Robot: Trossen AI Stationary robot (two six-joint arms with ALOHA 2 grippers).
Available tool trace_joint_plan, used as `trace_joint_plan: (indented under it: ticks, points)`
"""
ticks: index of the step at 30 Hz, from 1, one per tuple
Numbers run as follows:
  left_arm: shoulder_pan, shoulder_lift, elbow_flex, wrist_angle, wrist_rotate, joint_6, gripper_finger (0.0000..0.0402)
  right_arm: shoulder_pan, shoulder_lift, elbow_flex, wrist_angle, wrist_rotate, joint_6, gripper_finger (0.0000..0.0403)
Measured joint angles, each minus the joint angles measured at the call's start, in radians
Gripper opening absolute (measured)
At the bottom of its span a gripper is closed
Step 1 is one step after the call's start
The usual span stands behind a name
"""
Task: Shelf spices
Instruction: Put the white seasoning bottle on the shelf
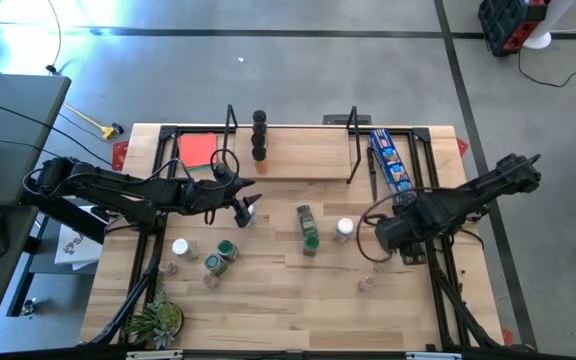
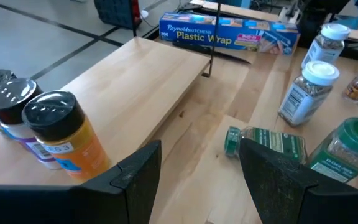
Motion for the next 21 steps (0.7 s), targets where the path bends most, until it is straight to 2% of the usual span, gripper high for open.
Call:
trace_joint_plan:
  ticks: [5,12,21]
  points:
    - [0.000,0.011,0.000,-0.002,0.015,0.011,0.0210,-0.024,0.000,-0.104,0.007,0.005,-0.125,0.0341]
    - [0.000,0.024,0.000,0.001,0.018,0.010,0.0210,-0.082,-0.001,-0.227,0.117,0.014,-0.281,0.0341]
    - [0.000,0.032,0.001,0.004,0.023,0.000,0.0210,-0.096,-0.001,-0.323,0.230,0.015,-0.438,0.0337]
